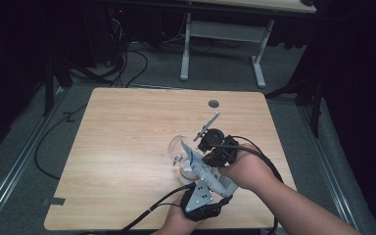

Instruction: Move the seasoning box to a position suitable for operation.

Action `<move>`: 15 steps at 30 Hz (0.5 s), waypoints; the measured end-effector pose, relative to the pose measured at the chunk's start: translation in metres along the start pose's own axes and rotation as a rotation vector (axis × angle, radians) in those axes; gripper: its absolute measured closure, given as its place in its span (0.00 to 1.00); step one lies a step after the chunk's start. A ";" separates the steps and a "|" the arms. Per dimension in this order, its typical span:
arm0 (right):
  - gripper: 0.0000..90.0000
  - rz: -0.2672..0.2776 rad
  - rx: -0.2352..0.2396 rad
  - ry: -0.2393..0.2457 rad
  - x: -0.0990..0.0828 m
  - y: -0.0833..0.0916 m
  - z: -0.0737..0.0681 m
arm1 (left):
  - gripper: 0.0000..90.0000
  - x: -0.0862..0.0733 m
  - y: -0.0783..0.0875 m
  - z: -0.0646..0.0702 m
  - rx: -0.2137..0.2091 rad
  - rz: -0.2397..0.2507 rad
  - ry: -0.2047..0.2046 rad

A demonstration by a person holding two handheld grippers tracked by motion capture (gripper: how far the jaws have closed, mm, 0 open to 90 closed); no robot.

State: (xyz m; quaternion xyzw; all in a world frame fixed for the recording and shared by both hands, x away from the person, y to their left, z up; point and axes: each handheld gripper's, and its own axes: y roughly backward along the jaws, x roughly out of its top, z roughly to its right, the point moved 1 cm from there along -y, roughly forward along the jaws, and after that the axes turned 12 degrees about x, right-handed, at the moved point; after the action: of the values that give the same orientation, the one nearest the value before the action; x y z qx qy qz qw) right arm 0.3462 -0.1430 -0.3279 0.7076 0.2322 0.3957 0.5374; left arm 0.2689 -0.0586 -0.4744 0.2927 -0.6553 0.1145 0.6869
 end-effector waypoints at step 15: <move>1.00 0.001 -0.002 0.009 0.002 0.001 -0.002 | 0.64 0.001 0.001 -0.001 0.005 0.006 -0.001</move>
State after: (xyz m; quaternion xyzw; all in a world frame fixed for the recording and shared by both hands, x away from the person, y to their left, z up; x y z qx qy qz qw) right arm 0.3457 -0.1406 -0.3259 0.7055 0.2340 0.3992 0.5368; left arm 0.2691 -0.0574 -0.4732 0.2926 -0.6562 0.1181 0.6854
